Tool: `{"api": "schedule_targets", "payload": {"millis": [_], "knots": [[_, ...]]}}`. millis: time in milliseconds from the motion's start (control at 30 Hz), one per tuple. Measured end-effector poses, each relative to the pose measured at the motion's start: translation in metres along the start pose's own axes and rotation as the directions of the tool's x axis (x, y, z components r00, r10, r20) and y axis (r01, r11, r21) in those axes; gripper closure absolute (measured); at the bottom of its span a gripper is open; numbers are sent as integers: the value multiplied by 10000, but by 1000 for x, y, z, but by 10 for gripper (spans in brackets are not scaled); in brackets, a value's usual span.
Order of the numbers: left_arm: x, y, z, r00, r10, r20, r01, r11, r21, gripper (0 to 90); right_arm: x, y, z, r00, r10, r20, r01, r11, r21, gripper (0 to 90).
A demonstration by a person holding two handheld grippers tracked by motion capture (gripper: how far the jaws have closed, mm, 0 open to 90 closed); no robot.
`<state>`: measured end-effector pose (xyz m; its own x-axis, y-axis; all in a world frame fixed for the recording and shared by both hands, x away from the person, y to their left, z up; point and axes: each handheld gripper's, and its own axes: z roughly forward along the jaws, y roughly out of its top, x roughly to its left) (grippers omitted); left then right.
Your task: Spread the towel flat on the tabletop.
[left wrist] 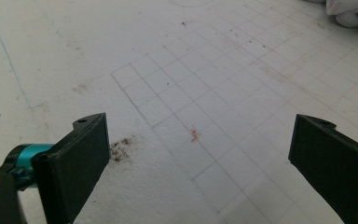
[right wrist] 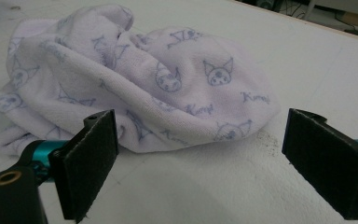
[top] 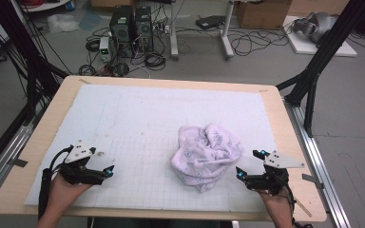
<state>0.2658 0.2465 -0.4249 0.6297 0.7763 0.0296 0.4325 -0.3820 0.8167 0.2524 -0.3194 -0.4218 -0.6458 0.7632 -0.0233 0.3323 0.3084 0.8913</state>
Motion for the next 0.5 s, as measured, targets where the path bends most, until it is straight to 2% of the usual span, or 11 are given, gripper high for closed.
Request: {"api": "schedule_targets", "payload": {"millis": [367, 500], "knots": [[1, 0, 0, 10000, 46, -36, -46, 10000, 43, 58, 0, 0, 1, 10000, 46, -48, -46, 10000, 62, 98], [1, 0, 0, 10000, 56, -34, -56, 10000, 26, 58, -1, 1, 0, 10000, 21, -17, -22, 10000, -89, 98]]}}
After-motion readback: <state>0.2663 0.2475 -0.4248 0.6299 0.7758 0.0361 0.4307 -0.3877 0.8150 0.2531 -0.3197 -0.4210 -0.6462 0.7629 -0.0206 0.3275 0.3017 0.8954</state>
